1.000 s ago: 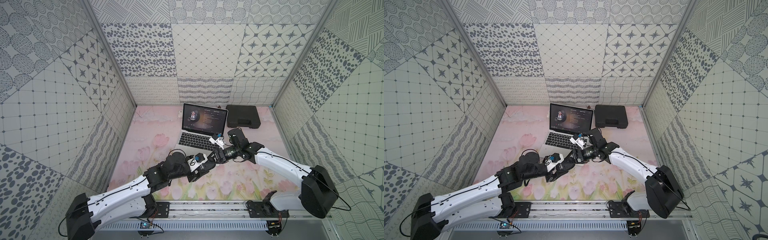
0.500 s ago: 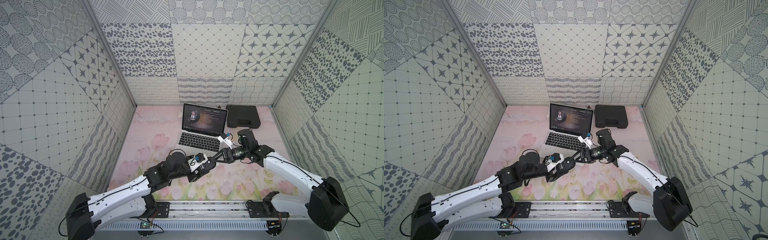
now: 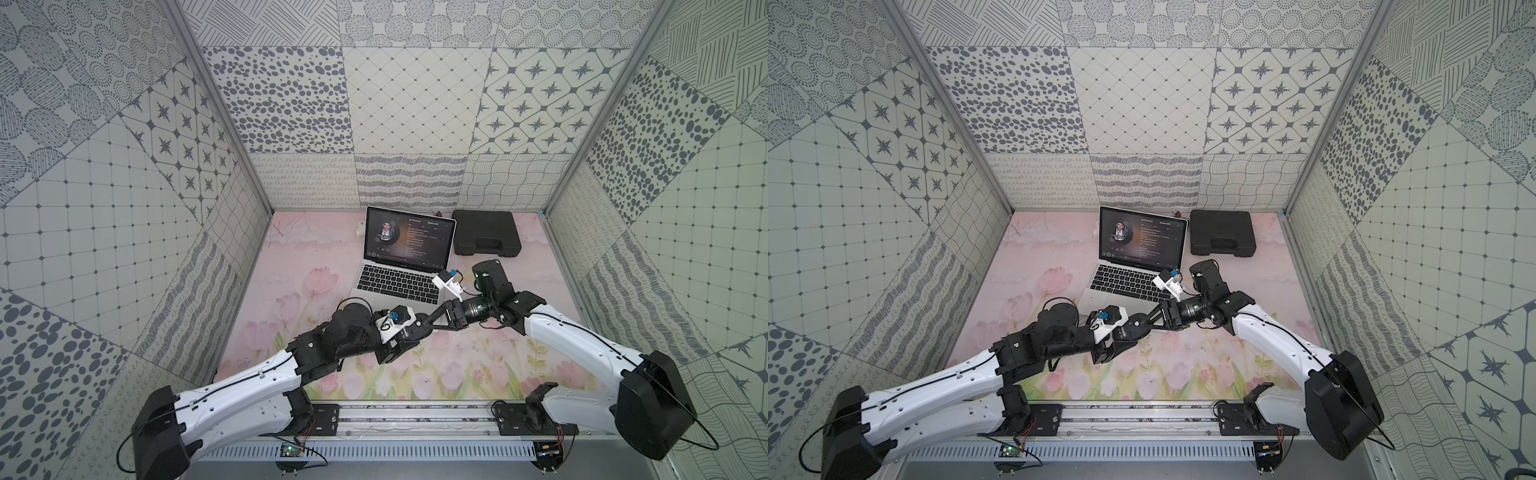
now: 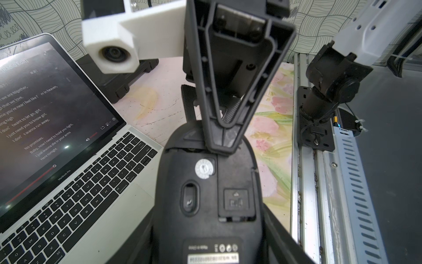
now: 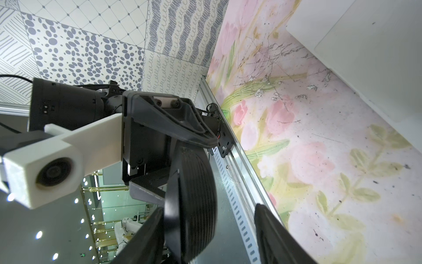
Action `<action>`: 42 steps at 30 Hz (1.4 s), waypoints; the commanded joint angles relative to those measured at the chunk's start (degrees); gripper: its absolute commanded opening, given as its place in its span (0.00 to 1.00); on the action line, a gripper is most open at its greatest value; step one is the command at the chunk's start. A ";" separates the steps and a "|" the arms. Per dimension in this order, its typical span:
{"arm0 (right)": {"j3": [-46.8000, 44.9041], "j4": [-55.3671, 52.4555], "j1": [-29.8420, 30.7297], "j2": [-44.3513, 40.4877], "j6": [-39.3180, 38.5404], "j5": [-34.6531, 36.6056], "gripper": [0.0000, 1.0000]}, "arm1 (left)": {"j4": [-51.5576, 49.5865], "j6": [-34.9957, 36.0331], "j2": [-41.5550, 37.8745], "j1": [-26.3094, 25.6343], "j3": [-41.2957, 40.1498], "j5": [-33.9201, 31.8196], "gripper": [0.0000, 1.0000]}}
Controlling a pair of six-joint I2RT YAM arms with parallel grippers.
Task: Remove the wireless mouse receiver from the laptop
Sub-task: Close the lid on the mouse, then place the mouse at the center of the board.
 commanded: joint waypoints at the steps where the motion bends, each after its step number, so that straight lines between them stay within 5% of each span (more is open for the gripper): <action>1: -0.31 2.68 0.53 0.88 -0.16 -1.00 0.53 | 3.81 0.32 0.16 -0.06 1.31 3.03 0.00; 5: -0.09 2.58 0.71 1.17 -0.24 -1.11 0.39 | 3.60 0.35 0.03 -0.11 1.30 3.17 0.01; 10: 0.37 2.18 1.38 1.16 -0.33 -0.30 0.35 | 3.63 0.26 0.67 -0.04 1.71 3.49 0.00; 24: 3.09 1.55 7.70 6.77 -2.07 2.67 0.34 | 5.08 -0.39 1.12 -0.07 2.43 3.46 0.00; 35: 3.48 3.47 9.29 8.89 -1.01 2.68 0.44 | 6.10 -0.58 0.48 -0.07 2.26 3.58 0.00; 42: 3.96 3.50 9.23 9.38 -1.06 3.11 0.08 | 5.63 -0.49 -0.28 -0.03 1.73 2.79 0.00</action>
